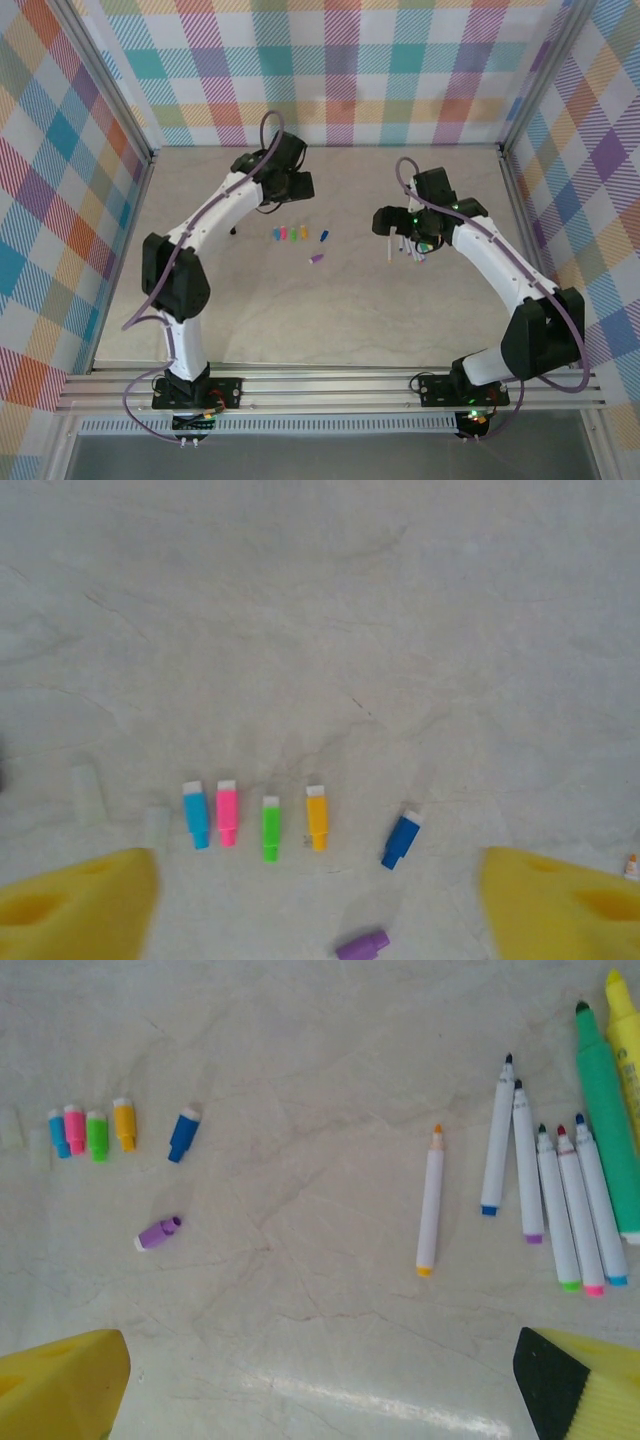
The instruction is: Open the pen caps
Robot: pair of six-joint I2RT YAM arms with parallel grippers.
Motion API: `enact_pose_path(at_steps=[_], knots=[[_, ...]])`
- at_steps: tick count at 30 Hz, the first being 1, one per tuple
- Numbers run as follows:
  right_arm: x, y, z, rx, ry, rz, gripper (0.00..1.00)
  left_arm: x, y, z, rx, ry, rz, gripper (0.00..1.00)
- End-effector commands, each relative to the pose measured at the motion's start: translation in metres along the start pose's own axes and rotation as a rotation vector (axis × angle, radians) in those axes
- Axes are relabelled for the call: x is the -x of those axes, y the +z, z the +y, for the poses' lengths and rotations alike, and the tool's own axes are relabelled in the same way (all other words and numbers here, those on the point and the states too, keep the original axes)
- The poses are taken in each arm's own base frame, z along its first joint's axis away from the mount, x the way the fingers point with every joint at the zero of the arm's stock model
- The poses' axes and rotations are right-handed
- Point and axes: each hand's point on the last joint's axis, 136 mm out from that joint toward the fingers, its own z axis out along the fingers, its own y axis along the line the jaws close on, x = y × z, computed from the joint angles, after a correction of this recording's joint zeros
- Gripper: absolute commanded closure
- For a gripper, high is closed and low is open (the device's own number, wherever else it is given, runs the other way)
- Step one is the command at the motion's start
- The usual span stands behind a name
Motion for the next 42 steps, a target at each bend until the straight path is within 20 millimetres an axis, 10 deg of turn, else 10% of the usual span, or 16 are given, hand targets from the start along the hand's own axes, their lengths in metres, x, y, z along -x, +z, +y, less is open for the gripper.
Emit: enact_pose_path(at_steps=[1,10,17,27,35,42], knots=[[0.006,-0.015,0.004,0.025,-0.023,-0.07,0.01,0.033,-0.047,-0.007,-0.075,0.016,-0.24,0.0],[0.004,-0.014,-0.002,0.003,-0.048,-0.092,0.01,-0.001,-0.071,0.005,-0.178,0.284,-0.577,0.0],[0.002,-0.014,-0.013,-0.027,-0.09,-0.158,0.01,-0.035,-0.111,0.128,0.08,0.135,-0.737,0.0],[0.015,0.001,-0.017,-0.011,-0.138,-0.316,0.01,-0.091,-0.036,0.24,0.41,-0.026,-0.677,0.0],[0.025,0.013,-0.051,-0.208,-0.239,-0.389,0.01,-0.065,0.033,0.225,0.342,0.092,-0.622,0.0],[0.045,0.025,-0.11,-0.554,-0.274,-0.525,0.01,-0.08,0.035,0.223,0.23,0.094,-0.688,0.0]])
